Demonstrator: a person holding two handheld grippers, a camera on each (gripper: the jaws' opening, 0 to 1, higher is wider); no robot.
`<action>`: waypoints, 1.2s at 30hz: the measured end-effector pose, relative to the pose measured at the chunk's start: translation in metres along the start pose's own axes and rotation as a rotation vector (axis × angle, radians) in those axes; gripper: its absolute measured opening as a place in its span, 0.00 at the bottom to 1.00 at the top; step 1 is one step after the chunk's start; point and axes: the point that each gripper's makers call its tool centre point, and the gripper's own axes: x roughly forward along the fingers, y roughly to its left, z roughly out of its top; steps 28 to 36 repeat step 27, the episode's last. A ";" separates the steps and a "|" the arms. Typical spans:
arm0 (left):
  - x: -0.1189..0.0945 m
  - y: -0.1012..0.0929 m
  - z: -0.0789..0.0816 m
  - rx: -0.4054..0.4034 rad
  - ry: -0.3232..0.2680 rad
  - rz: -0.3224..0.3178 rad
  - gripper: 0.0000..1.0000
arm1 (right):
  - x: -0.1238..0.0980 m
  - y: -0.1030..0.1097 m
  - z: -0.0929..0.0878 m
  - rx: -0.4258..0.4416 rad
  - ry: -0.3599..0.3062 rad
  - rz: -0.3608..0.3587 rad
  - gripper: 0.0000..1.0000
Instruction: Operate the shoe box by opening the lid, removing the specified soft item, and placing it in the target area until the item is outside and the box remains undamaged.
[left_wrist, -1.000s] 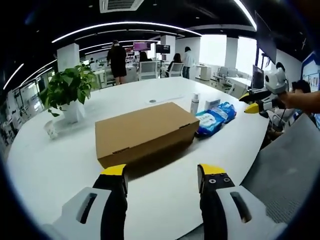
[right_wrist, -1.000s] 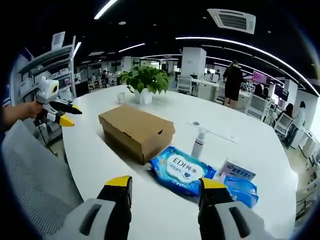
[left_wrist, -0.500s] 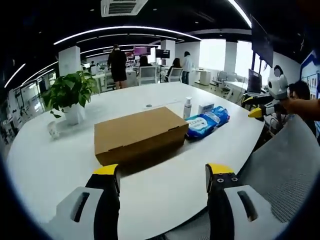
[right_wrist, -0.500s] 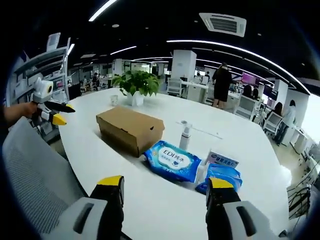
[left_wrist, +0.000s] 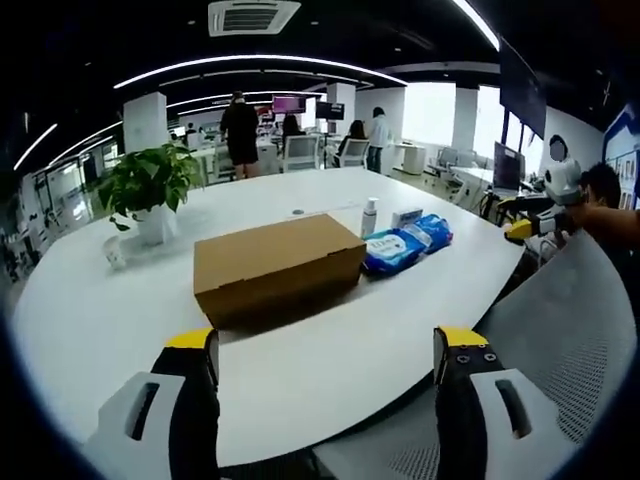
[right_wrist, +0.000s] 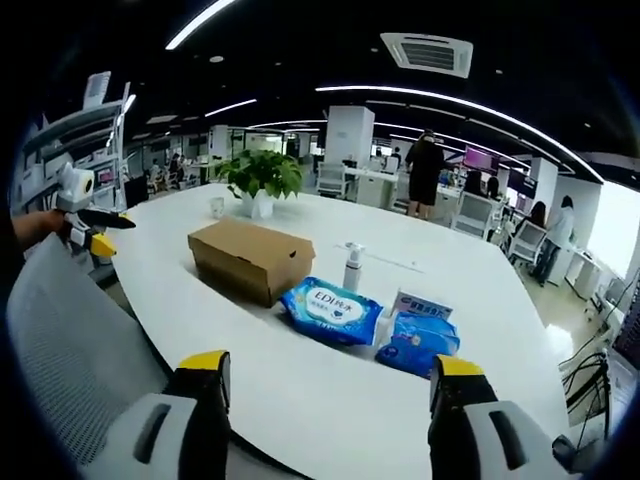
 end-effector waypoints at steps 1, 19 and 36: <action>-0.002 -0.001 0.000 0.002 -0.002 0.006 0.93 | -0.002 0.001 0.000 -0.003 -0.002 -0.002 0.84; -0.009 -0.002 -0.001 -0.010 -0.021 0.029 1.00 | -0.015 0.014 -0.010 0.012 -0.011 0.001 0.94; -0.009 -0.002 -0.002 0.001 -0.013 0.027 1.00 | -0.014 0.015 -0.010 0.017 -0.012 0.001 0.93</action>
